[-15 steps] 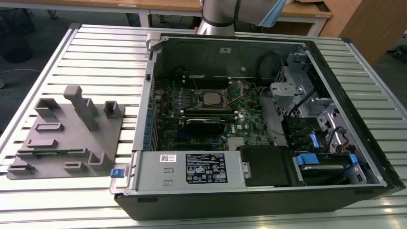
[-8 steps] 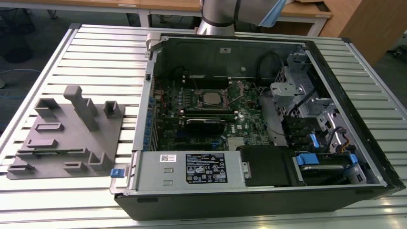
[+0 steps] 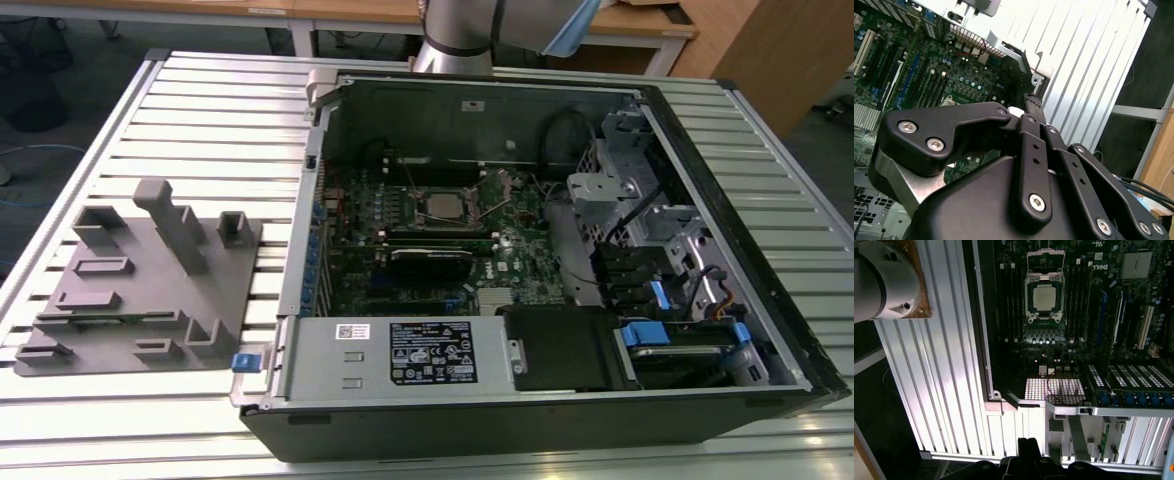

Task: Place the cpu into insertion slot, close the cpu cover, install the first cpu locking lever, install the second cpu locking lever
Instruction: 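Close the cpu cover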

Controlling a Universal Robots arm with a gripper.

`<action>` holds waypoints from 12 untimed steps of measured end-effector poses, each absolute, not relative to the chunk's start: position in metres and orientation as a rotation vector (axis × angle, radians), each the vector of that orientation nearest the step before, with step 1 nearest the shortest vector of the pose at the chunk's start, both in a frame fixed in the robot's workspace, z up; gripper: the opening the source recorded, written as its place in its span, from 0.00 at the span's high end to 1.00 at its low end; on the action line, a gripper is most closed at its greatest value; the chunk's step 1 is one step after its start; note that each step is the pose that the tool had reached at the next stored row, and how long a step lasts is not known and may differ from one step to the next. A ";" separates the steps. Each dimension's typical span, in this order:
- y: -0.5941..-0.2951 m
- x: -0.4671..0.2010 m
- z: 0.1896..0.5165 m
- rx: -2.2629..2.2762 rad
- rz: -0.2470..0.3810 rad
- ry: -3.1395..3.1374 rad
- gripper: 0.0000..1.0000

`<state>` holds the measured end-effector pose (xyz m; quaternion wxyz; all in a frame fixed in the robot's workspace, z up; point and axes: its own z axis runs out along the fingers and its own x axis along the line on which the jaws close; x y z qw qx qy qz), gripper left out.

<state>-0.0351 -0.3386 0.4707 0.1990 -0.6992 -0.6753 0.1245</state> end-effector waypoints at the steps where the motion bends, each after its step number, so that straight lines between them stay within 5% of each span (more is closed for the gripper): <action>1: -0.339 -0.035 0.470 -1.955 0.348 -1.889 0.89; 12: -0.341 -0.035 0.453 -1.954 0.345 -1.897 0.89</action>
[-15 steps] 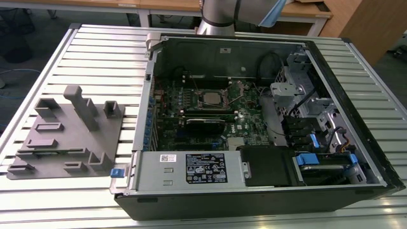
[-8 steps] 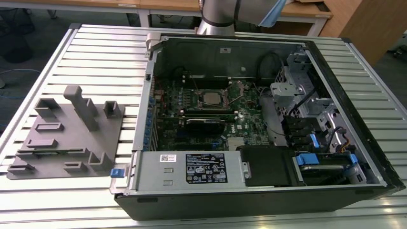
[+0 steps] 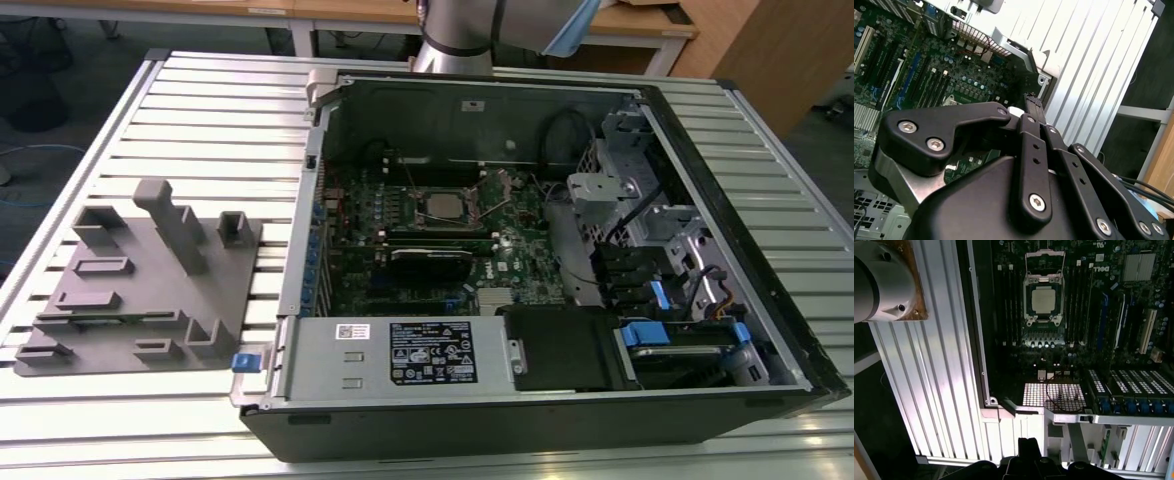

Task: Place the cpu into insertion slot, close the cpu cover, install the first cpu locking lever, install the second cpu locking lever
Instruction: 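Close the cpu cover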

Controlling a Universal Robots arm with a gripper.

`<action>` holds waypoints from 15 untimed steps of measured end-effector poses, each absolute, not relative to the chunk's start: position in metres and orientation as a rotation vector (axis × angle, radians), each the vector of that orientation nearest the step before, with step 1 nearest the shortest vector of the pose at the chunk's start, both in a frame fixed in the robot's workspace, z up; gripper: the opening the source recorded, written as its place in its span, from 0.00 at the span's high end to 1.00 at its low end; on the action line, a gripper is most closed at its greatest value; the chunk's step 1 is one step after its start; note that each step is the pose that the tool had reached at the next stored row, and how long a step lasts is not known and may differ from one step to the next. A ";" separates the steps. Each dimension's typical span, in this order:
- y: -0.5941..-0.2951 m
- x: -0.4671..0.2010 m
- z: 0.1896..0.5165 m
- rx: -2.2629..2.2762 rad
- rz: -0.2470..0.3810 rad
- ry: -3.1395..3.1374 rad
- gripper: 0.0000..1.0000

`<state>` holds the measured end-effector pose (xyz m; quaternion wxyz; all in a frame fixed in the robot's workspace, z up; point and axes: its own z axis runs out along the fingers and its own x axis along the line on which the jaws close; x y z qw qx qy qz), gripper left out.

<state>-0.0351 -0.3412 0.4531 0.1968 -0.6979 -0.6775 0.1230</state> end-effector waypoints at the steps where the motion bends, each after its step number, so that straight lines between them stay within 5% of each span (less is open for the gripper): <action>1: -0.342 -0.035 0.451 -1.954 0.345 -1.898 0.89; 15: -0.345 -0.035 0.433 -1.949 0.344 -1.906 0.89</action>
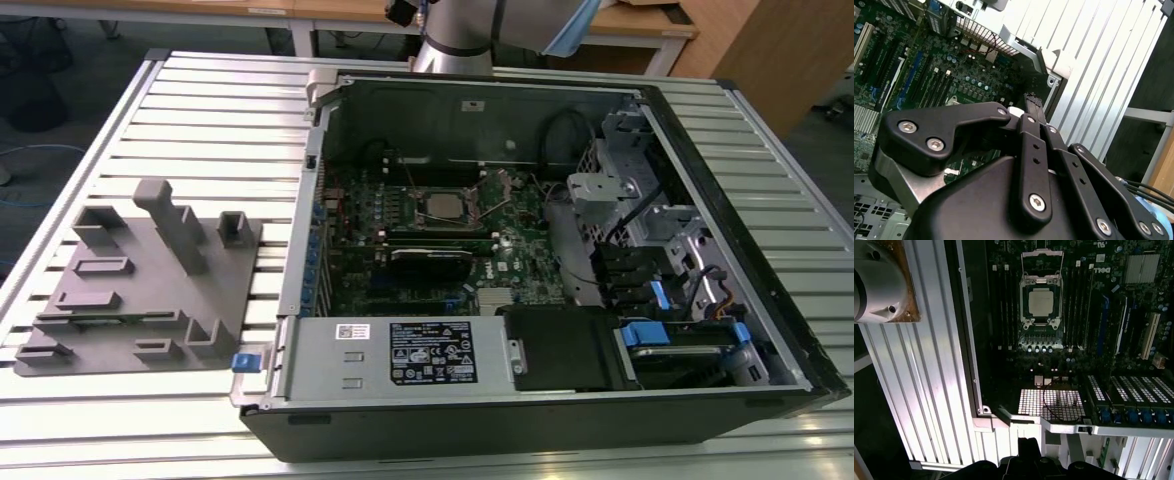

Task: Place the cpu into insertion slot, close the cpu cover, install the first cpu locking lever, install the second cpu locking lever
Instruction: 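Close the cpu cover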

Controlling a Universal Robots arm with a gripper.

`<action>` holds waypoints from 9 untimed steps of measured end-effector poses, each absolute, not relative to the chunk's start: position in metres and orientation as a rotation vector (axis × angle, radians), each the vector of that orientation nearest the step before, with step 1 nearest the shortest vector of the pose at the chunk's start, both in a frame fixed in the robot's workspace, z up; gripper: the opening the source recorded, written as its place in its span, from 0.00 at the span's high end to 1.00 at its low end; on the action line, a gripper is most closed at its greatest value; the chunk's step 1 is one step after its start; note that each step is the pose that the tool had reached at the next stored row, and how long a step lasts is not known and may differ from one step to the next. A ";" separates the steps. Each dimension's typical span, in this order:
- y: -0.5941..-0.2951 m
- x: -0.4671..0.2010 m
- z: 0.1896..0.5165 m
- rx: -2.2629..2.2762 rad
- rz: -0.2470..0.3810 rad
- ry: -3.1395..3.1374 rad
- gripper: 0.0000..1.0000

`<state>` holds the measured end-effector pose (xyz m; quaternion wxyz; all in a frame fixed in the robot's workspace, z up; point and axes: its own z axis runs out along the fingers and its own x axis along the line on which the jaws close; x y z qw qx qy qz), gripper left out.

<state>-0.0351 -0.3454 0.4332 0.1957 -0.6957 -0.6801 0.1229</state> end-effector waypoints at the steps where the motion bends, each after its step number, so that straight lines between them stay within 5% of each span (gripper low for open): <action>1: -0.345 -0.035 0.433 -1.949 0.344 -1.906 0.89; 9: -0.346 -0.035 0.431 -1.976 0.297 -1.937 0.89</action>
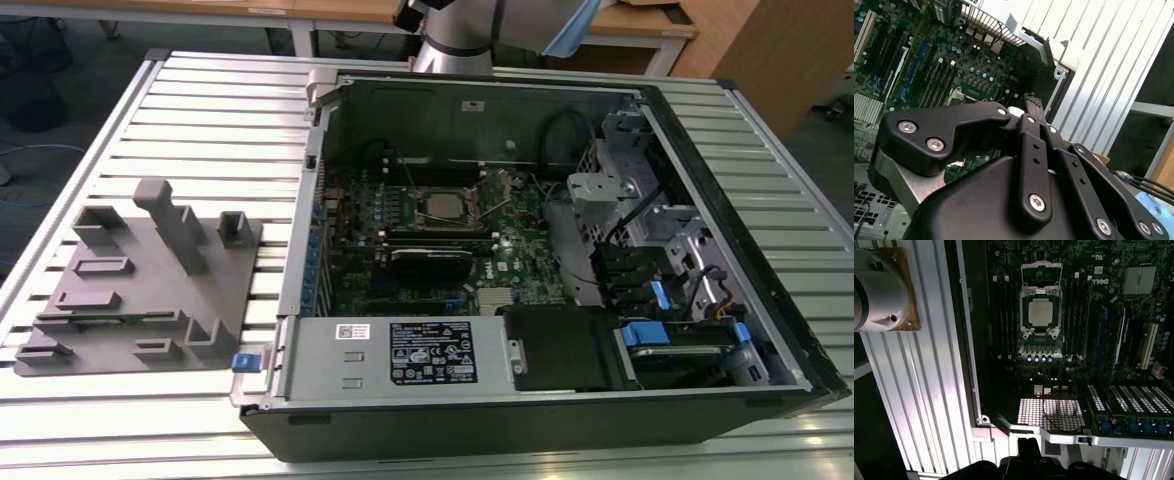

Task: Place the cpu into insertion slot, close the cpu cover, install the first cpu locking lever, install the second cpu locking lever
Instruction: 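Close the cpu cover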

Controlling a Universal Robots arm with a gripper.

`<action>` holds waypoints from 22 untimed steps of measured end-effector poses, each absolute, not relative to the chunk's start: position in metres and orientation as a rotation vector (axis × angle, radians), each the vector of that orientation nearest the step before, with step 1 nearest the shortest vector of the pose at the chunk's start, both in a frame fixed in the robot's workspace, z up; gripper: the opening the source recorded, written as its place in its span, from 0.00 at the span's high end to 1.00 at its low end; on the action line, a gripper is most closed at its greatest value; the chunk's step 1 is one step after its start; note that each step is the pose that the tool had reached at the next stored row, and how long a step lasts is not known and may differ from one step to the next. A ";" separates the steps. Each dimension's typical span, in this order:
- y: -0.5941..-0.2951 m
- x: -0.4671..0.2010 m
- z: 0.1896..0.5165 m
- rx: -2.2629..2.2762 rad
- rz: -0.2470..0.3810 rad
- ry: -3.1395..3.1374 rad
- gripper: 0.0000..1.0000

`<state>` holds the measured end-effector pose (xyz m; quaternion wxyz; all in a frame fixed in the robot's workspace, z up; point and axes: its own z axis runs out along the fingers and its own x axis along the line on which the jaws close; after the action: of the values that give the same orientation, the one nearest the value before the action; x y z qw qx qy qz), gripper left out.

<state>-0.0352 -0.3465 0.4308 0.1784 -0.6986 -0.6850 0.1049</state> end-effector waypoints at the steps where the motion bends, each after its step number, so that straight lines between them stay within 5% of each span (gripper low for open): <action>1: -0.347 -0.035 0.430 -1.980 0.289 -1.942 0.89; 7: -0.349 -0.035 0.426 -2.007 0.238 -1.976 0.89; 22: -0.349 -0.035 0.424 -2.008 0.237 -1.976 0.89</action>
<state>-0.0351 -0.3494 0.4244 0.1567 -0.7014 -0.6904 0.0829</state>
